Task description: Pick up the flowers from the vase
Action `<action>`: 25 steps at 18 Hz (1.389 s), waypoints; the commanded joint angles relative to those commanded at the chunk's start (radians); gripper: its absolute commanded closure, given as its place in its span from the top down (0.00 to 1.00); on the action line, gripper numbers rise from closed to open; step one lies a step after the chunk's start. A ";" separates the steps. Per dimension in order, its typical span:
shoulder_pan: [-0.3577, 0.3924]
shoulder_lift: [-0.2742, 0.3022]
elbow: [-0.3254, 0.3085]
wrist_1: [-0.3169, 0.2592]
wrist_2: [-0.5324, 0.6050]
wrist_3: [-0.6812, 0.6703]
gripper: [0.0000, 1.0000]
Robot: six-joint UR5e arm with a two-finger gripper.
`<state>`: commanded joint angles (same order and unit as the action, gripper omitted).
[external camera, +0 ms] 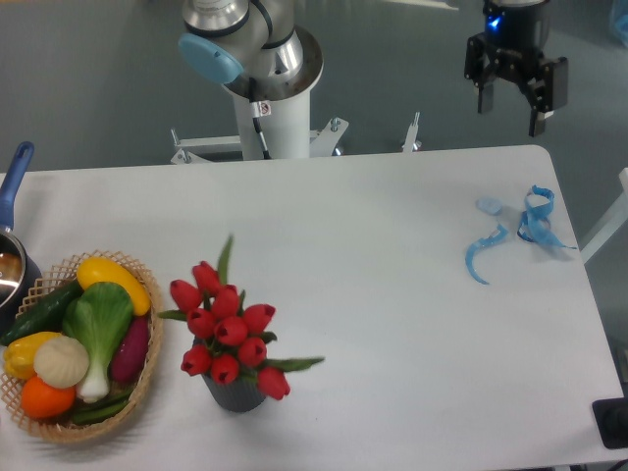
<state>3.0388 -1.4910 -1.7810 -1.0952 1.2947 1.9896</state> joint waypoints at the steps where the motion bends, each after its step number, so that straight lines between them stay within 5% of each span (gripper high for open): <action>1: -0.003 0.002 -0.003 0.003 0.000 -0.003 1.00; 12: -0.005 0.012 -0.063 0.008 -0.153 -0.280 1.00; 18: -0.093 -0.040 -0.075 0.014 -0.365 -0.543 1.00; 22: -0.179 -0.083 -0.144 0.034 -0.428 -0.560 1.00; 25: -0.232 -0.107 -0.182 0.106 -0.533 -0.564 1.00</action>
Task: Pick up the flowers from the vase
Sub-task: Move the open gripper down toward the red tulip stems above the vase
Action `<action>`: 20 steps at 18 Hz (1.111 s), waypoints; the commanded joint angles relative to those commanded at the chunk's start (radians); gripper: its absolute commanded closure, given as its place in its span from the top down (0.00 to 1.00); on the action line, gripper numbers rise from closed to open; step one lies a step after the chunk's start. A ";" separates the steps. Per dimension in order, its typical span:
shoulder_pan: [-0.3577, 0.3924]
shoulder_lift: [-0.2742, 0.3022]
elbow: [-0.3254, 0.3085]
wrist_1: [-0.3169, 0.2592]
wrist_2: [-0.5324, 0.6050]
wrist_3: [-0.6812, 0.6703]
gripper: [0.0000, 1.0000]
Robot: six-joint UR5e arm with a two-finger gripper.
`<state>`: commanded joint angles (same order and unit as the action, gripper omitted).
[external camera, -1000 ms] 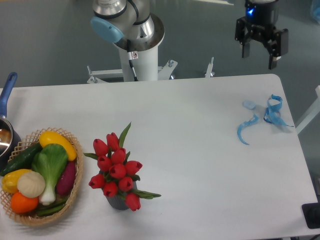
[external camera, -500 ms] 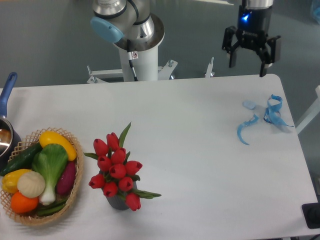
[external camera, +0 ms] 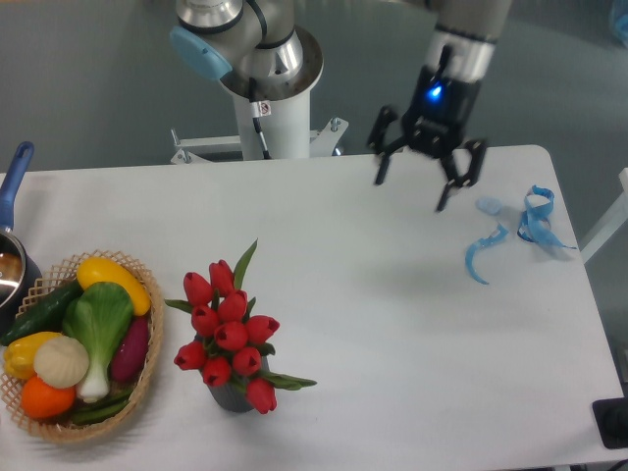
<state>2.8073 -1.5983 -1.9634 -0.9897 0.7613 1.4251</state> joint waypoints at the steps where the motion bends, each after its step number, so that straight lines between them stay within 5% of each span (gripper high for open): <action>1: -0.014 -0.006 -0.008 0.009 -0.038 -0.006 1.00; 8: -0.100 -0.094 0.000 0.038 -0.213 -0.017 1.00; 12: -0.123 -0.150 0.009 0.118 -0.264 -0.025 1.00; 20: -0.189 -0.268 0.153 0.151 -0.269 -0.132 1.00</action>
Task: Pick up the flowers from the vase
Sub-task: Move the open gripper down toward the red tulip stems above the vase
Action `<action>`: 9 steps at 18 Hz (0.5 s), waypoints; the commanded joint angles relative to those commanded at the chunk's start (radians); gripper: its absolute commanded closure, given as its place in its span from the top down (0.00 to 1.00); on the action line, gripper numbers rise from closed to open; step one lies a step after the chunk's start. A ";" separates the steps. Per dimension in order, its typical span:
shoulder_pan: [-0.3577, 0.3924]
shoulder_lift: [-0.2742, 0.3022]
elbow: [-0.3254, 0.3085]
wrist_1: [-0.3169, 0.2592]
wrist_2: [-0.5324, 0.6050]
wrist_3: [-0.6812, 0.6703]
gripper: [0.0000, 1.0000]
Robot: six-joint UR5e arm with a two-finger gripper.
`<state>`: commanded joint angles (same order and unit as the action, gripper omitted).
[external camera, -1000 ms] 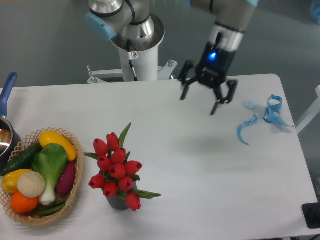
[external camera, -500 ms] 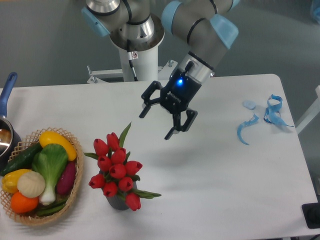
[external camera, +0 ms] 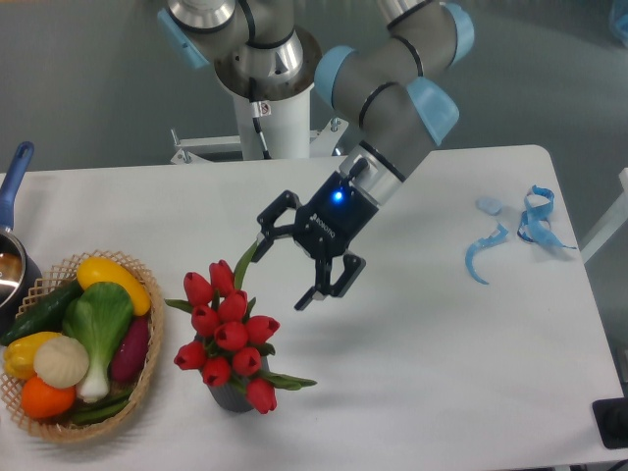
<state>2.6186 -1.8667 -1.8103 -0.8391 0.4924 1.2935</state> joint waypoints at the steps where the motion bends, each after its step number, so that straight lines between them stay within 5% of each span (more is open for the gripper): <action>1: -0.005 -0.008 0.009 0.002 0.000 -0.009 1.00; 9: -0.029 -0.055 0.023 0.057 0.015 -0.011 1.00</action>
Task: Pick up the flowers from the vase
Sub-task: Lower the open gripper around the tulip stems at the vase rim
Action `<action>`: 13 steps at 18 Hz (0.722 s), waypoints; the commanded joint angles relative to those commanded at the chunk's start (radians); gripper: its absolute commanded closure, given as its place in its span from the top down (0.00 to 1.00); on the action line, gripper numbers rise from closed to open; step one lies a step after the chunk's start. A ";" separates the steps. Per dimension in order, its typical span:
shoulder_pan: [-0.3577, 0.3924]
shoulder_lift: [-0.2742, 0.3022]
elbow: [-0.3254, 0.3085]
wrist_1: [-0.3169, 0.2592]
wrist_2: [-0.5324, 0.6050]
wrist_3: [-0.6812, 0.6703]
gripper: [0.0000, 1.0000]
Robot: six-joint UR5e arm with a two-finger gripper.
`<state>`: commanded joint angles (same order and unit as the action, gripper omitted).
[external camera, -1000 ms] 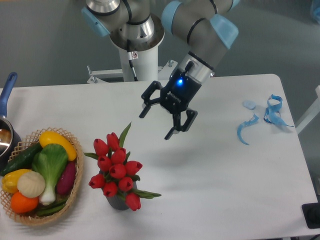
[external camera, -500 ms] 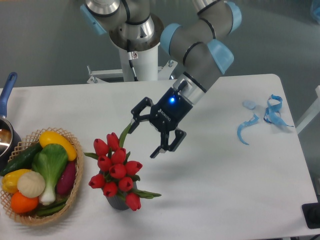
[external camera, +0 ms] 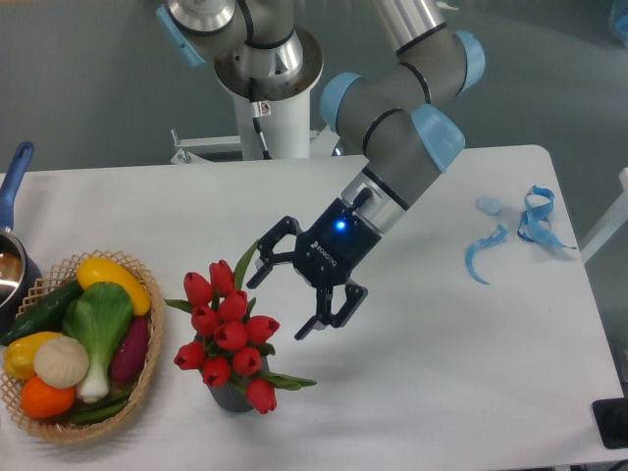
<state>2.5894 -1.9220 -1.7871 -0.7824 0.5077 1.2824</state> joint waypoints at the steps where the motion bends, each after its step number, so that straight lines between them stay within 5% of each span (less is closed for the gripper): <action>1: -0.003 -0.009 0.002 0.008 0.000 0.000 1.00; 13: -0.061 -0.045 0.020 0.019 0.002 -0.002 1.00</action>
<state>2.5281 -1.9665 -1.7672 -0.7639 0.5093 1.2809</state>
